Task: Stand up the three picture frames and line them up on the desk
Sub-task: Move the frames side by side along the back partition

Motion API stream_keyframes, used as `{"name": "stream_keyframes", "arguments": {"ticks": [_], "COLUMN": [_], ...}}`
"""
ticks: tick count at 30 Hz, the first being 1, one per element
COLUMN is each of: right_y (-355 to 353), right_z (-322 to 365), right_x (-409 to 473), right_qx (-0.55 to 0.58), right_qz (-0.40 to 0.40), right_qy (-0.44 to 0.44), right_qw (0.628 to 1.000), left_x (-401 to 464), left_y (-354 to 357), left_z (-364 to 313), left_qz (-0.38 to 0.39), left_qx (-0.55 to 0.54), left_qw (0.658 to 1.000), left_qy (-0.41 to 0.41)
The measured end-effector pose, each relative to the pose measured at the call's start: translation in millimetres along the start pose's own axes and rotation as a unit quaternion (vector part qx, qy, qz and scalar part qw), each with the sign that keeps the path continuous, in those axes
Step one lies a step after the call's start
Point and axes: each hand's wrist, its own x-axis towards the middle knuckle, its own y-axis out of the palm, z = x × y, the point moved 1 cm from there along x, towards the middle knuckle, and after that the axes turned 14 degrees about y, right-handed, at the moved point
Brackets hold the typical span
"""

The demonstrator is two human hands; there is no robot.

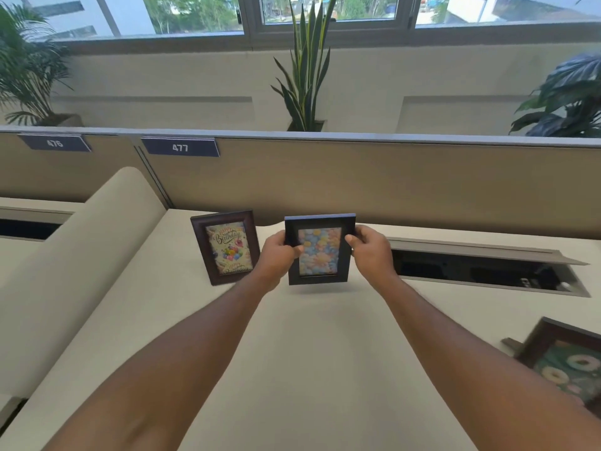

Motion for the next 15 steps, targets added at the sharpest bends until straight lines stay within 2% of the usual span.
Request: {"name": "stream_keyframes", "arguments": {"ticks": [8,15], "right_y": [47.3,64.3], "right_z": [22.2,15.7], "right_x": [47.6,74.4], "right_qx": [-0.018,-0.044], "right_qz": [0.012,0.011], "right_qy": [0.003,0.011], "right_qw": [1.0,0.999], "left_x": [55.8,77.7], "left_y": [-28.8,-32.5], "left_z": [20.3,39.5], "left_qz": [-0.042,-0.055], "left_qx": [0.004,-0.007], "left_qw": [0.999,0.997], "left_qy": [-0.028,-0.058]}}
